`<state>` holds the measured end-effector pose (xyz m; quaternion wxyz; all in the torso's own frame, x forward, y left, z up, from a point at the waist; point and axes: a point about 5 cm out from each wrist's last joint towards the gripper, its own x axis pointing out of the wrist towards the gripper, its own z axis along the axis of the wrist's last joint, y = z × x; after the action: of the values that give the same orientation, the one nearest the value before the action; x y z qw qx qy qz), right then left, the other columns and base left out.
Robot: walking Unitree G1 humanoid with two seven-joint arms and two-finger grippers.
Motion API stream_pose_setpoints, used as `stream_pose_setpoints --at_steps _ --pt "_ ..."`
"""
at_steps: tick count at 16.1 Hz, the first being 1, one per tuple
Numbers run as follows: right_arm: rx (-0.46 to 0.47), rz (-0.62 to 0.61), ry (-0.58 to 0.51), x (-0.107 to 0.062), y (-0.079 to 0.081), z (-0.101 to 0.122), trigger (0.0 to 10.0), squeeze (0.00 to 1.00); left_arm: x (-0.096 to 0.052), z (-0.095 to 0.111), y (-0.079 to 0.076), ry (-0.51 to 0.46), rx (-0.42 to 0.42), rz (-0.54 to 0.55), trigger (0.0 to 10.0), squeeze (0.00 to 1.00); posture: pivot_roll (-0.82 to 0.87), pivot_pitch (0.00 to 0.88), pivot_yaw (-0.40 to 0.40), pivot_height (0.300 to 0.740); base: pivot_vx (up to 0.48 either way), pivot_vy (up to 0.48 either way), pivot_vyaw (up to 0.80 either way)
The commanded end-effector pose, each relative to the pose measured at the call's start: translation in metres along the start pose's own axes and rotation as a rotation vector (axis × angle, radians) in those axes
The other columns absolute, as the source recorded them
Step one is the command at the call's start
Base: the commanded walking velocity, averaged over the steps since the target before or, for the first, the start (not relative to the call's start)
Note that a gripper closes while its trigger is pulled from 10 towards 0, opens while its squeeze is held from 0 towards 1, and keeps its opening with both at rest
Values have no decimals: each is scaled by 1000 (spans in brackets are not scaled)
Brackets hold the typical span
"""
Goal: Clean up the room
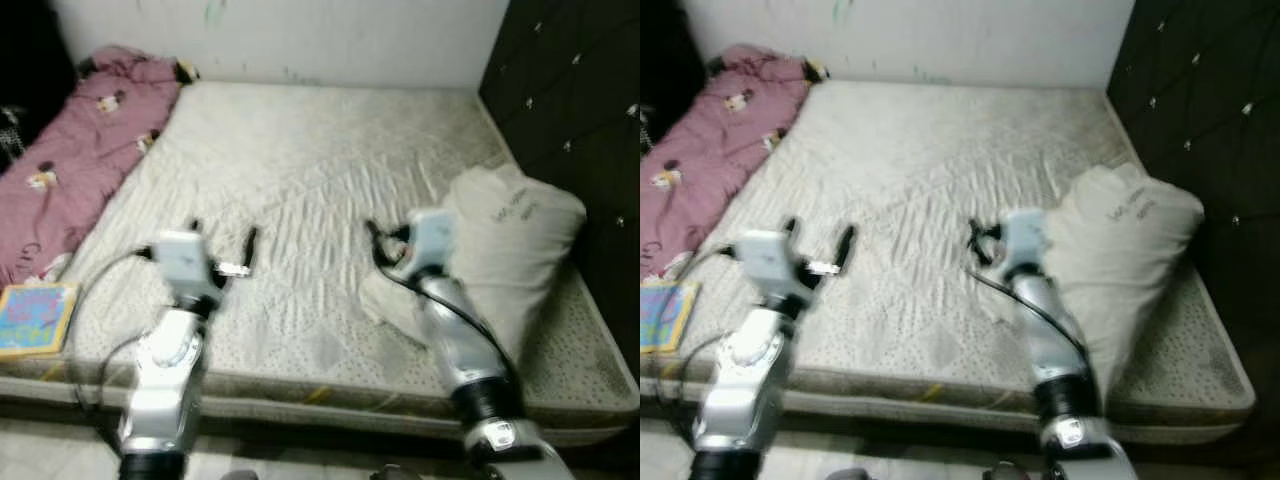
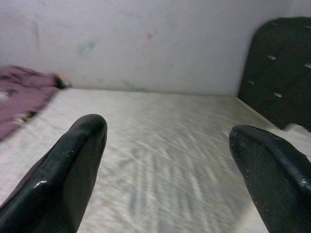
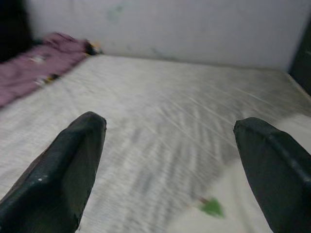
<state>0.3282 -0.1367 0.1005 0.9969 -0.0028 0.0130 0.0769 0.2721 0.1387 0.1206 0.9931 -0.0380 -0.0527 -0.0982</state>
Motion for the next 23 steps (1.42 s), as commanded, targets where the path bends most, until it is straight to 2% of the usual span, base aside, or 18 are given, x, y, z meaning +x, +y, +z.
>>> stream_pose_setpoints --at_steps 1,4,7,17,18,23 --pt "14 0 -6 1 2 2 10000 0 -1 1 4 3 31 4 10000 0 15 0 12 740 0 0 0" --pt "12 1 -1 1 1 1 10000 0 -1 1 3 2 32 1 10000 0 16 0 9 740 0 0 0" --pt "11 1 1 1 1 1 10000 0 -2 1 2 3 33 0 10000 0 16 0 8 740 0 -334 -800" --pt "12 2 6 2 1 1 10000 0 0 2 2 -2 30 3 10000 0 14 0 4 740 0 -336 0" --pt "13 2 5 3 1 1 10000 0 0 2 4 -5 -4 15 10000 0 14 0 4 740 0 0 0" --pt "19 0 -1 3 0 2 10000 0 1 1 8 2 0 51 10000 0 14 0 4 740 0 0 0"
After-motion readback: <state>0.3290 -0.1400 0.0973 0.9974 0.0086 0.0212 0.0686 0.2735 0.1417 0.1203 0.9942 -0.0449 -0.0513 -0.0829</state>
